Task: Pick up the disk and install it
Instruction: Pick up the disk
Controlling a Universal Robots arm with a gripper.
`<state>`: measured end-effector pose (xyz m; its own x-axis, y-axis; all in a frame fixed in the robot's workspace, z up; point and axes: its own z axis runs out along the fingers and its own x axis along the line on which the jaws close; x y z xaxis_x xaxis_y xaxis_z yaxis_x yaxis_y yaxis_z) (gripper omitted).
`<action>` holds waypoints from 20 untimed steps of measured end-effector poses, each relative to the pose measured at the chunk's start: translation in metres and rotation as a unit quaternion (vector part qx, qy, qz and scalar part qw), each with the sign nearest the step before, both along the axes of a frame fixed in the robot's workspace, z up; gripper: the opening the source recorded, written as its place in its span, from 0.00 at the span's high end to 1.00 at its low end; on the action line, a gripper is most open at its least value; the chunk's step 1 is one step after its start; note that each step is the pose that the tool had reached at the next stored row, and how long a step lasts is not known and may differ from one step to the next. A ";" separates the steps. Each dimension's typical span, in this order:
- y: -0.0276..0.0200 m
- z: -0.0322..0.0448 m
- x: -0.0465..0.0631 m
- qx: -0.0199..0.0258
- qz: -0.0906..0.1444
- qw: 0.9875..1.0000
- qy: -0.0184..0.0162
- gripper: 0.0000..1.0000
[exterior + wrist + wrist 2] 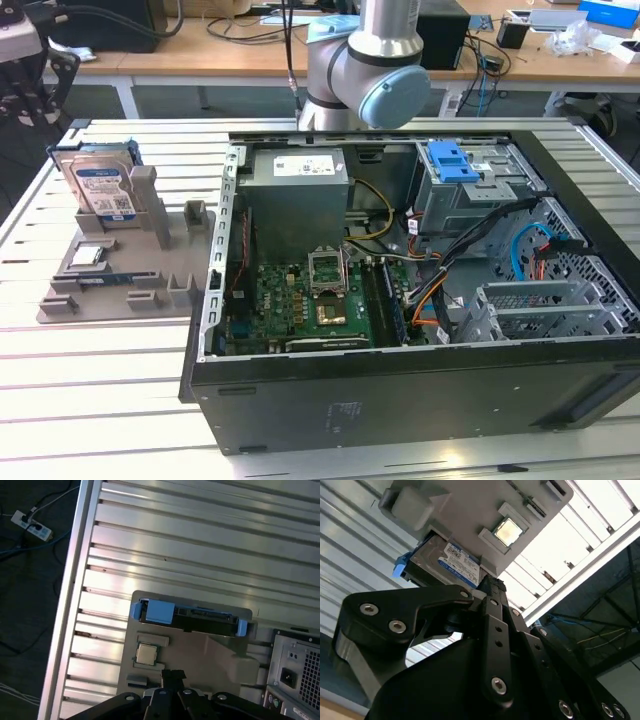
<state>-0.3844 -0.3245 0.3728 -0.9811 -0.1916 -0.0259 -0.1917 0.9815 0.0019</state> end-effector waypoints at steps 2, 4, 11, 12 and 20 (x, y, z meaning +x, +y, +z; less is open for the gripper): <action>0.0000 0.0000 0.000 -0.001 0.024 1.000 0.000 0.89; 0.0001 0.0000 0.000 -0.001 0.052 0.999 0.000 0.89; 0.0001 0.0000 0.000 -0.002 0.107 0.994 0.000 0.89; 0.0000 0.0000 0.000 -0.002 0.113 0.994 0.000 0.89; 0.0001 0.0000 0.000 -0.002 0.191 0.982 0.000 0.89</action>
<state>-0.3844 -0.3244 0.3728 -0.8376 -0.5457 -0.0251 -0.5458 0.8379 -0.0013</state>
